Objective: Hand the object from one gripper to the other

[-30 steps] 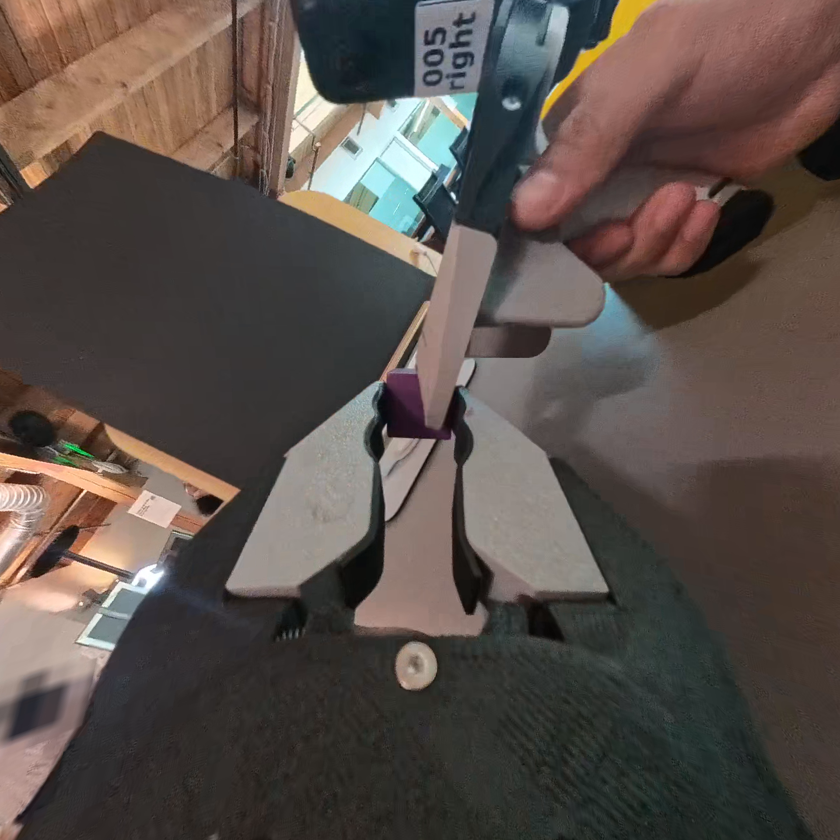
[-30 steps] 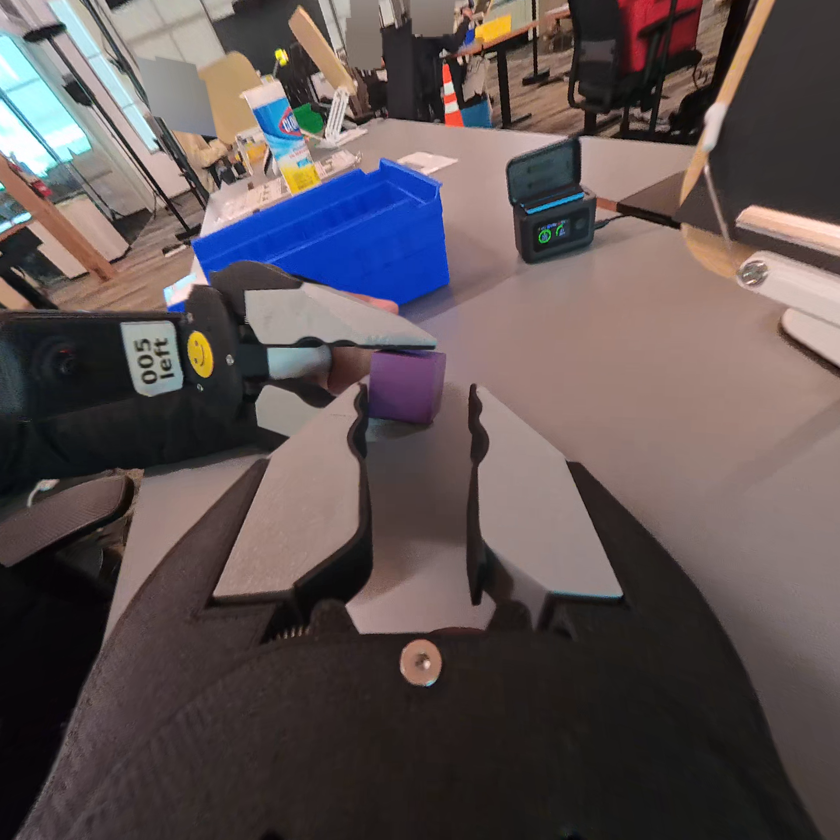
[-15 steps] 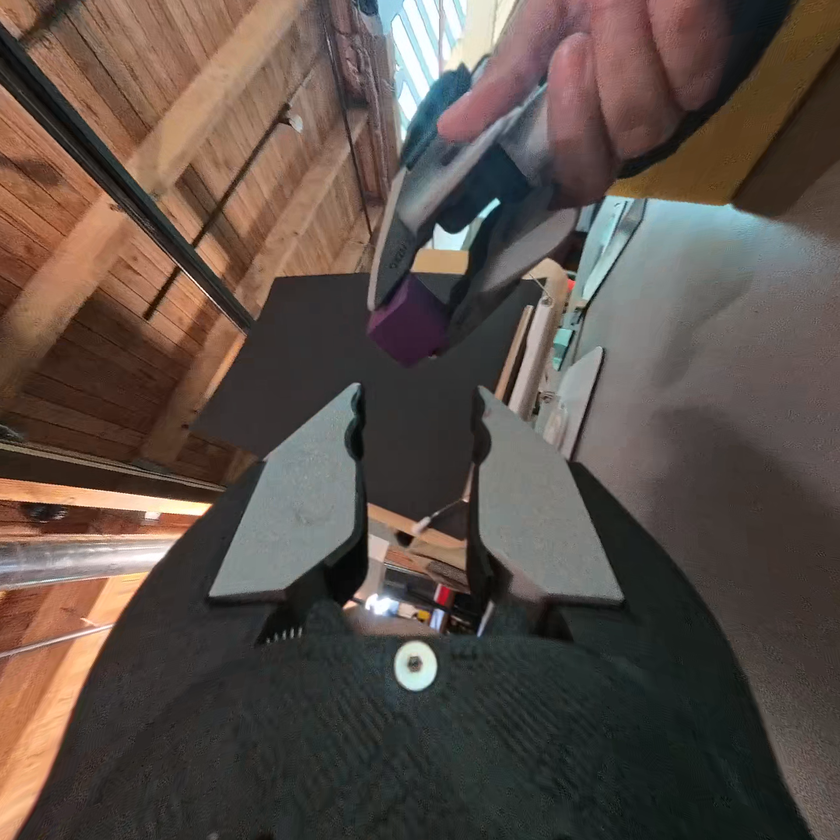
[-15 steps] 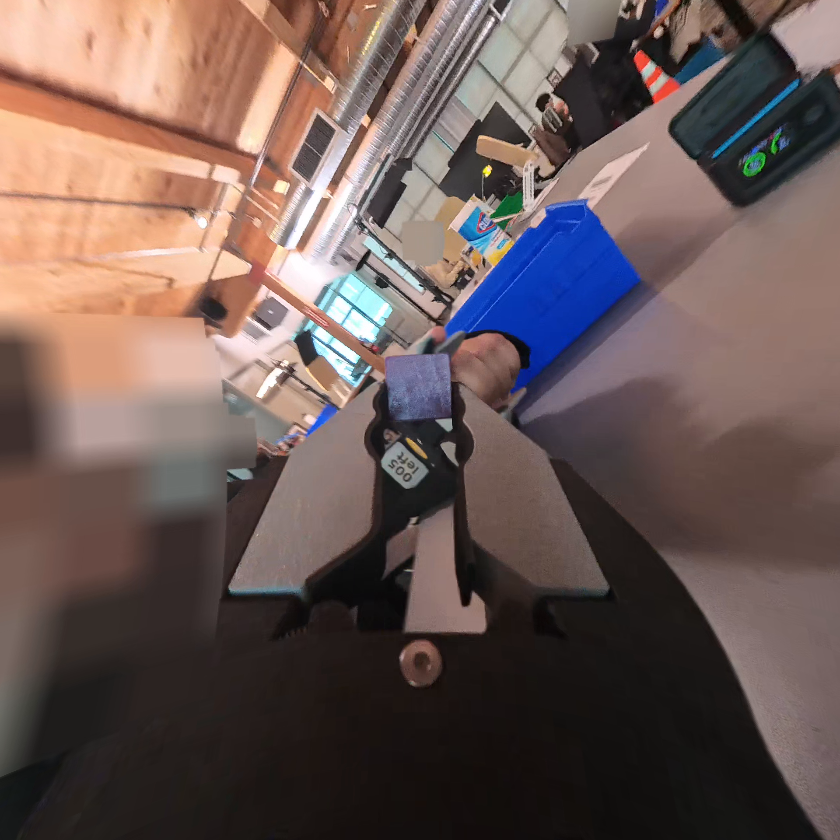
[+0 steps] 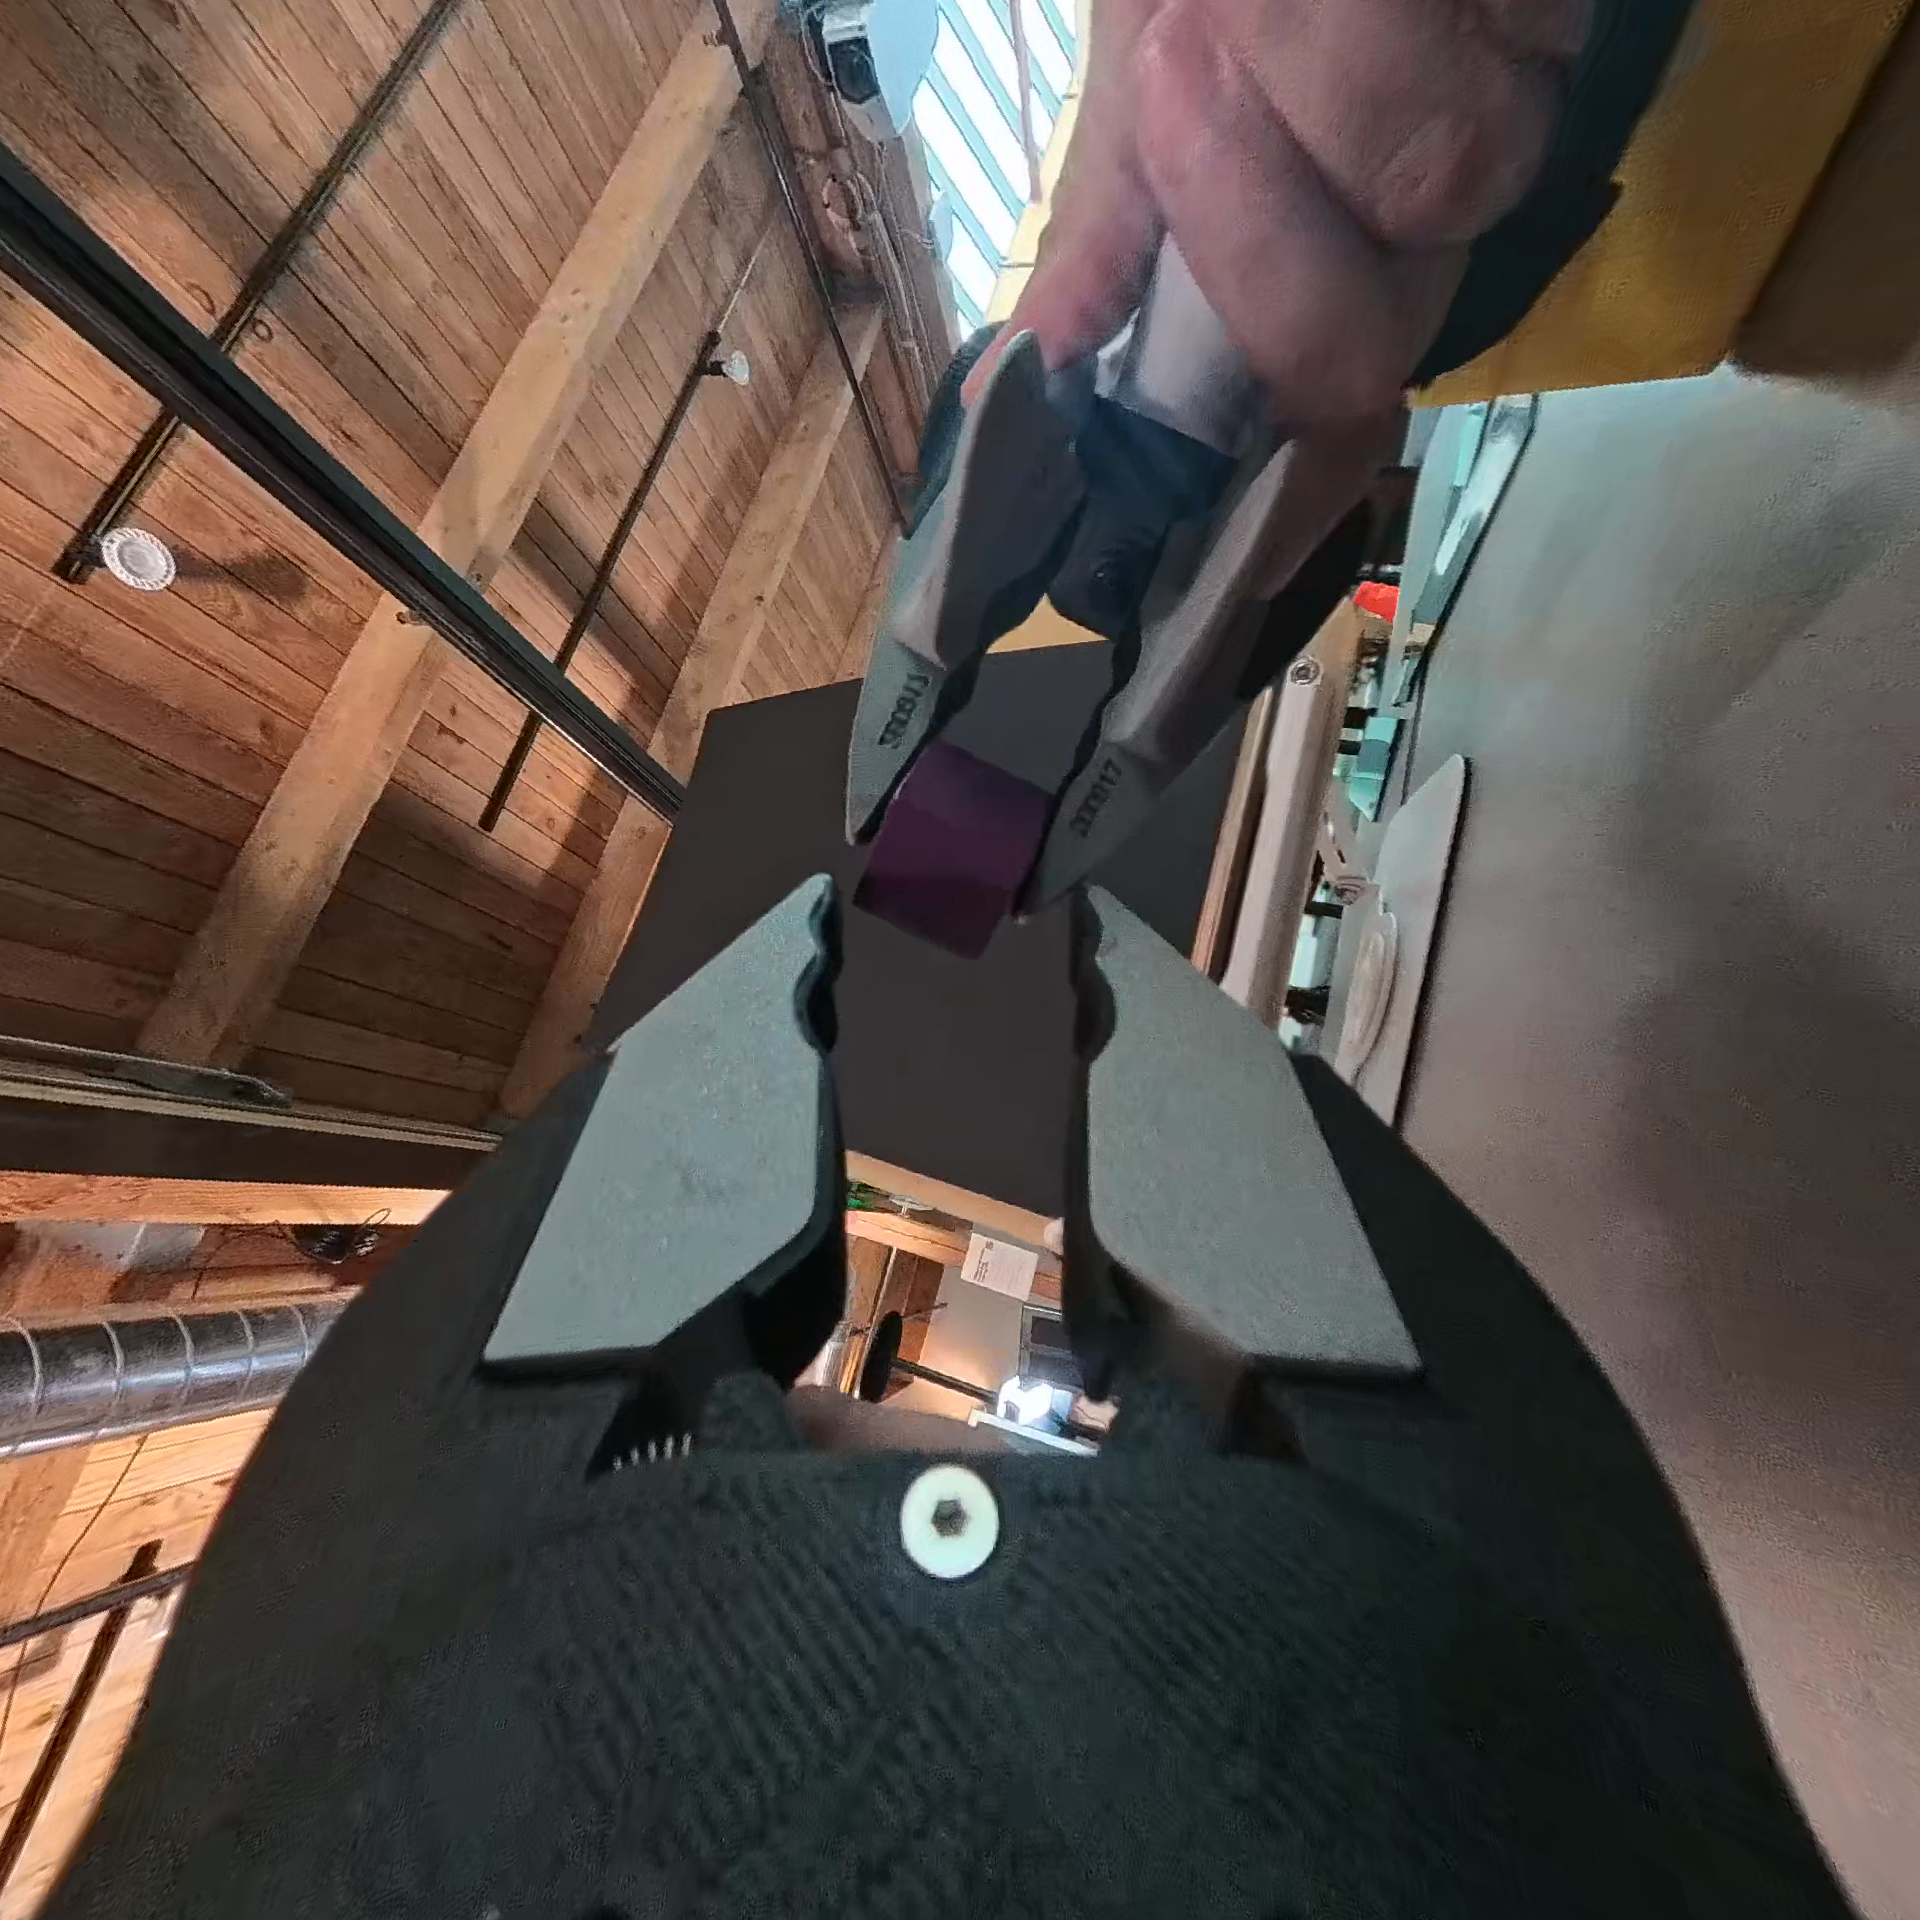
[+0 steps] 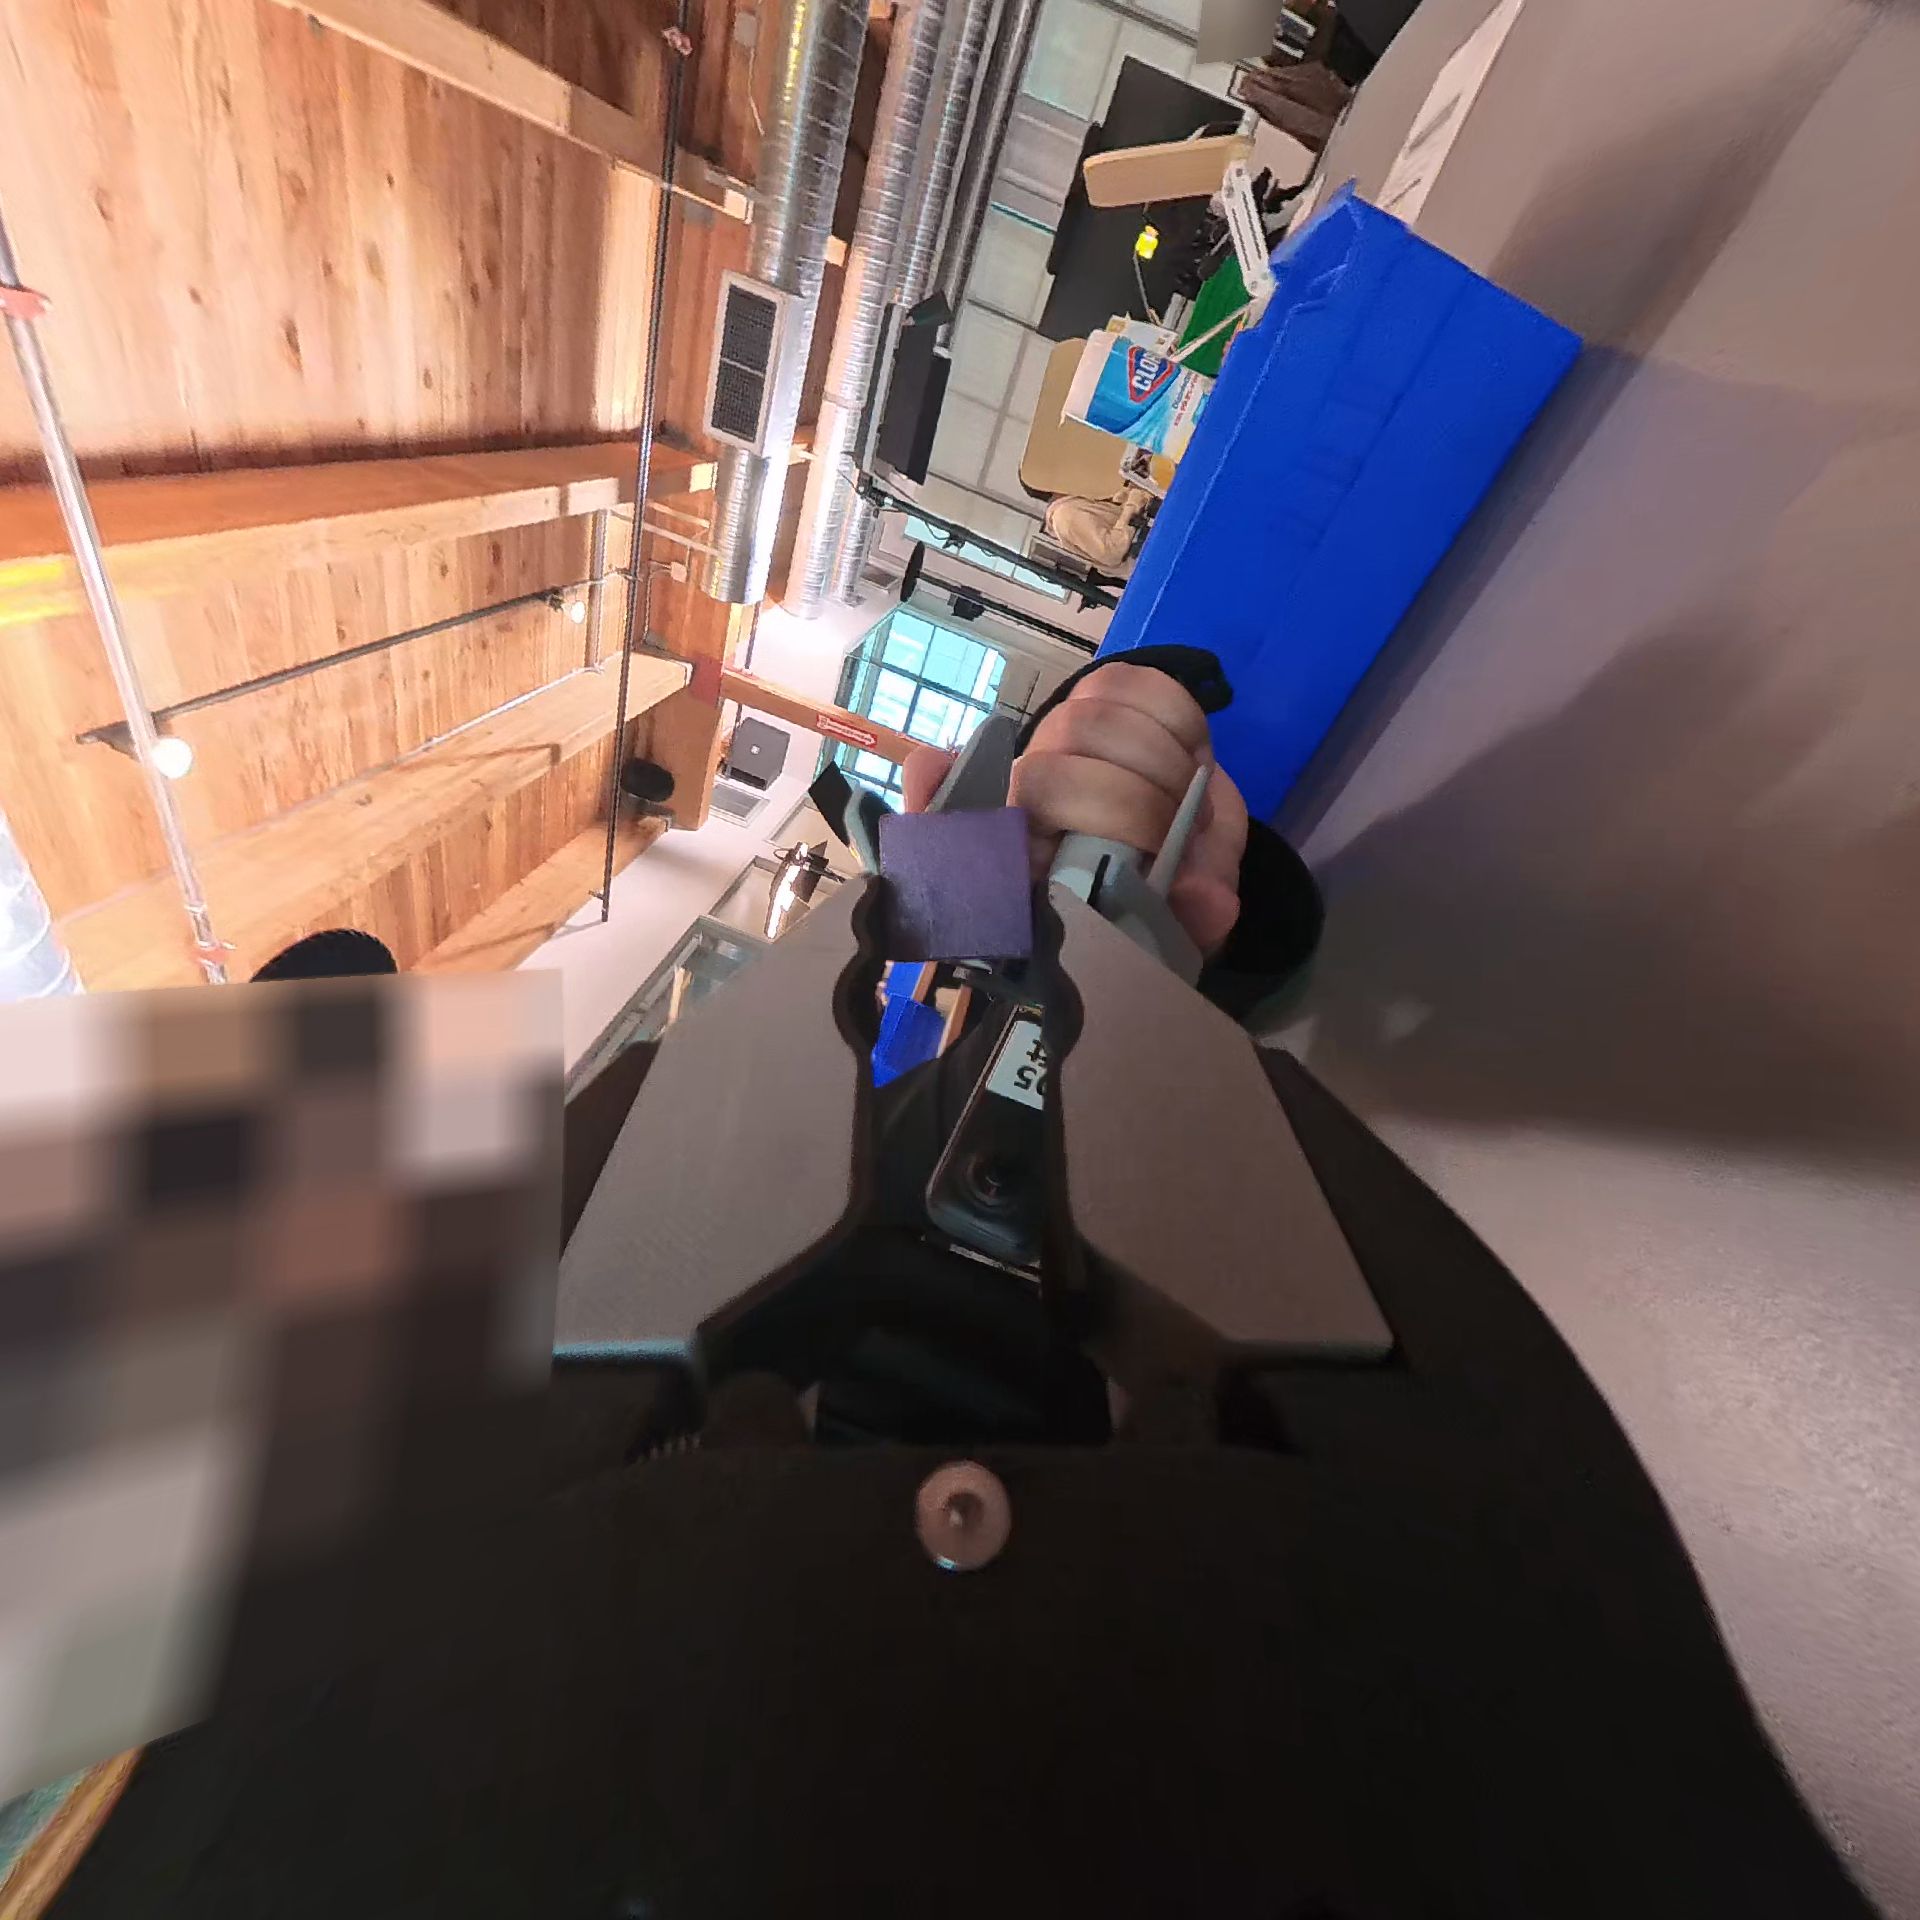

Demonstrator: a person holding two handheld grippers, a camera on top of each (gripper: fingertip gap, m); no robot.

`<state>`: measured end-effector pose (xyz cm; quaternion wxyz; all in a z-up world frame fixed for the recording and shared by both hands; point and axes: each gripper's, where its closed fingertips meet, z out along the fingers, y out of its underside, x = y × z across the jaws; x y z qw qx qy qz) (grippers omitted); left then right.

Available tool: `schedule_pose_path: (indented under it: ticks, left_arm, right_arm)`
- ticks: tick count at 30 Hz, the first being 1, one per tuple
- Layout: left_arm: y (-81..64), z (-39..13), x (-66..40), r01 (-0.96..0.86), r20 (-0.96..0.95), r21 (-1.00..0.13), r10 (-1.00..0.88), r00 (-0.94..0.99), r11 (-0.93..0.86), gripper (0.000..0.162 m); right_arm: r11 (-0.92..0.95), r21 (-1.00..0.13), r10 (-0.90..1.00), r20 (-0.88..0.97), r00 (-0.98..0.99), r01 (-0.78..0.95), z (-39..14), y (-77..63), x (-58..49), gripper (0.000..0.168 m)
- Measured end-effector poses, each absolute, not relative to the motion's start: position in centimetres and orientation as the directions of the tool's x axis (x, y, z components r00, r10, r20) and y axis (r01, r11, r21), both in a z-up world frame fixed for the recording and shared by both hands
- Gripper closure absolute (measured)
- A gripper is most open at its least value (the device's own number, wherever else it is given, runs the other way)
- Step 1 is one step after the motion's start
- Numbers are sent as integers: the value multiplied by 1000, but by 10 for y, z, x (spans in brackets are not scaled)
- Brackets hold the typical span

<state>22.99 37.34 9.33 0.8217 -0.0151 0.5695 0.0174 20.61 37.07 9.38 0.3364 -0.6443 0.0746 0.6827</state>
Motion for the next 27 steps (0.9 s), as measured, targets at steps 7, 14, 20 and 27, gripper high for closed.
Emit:
schedule_pose_path:
  ticks: [7,14,20,27]
  left_arm:
    - [381,71,240,-87,-971,16,37,238,996,127]
    - [399,64,243,-97,-961,-252,-236,146,963,136]
    - [408,49,248,-72,-827,-562,-561,31,824,136]
    - [399,52,246,0,-611,-790,-788,-75,613,137]
  right_arm:
    - [-749,-352,294,-936,195,-561,72,377,212,144]
    - [-685,-552,360,-824,437,-476,64,381,215,140]
    - [-610,-717,358,-629,690,-338,48,388,232,143]
    - [-525,-771,440,-608,661,-361,64,389,233,122]
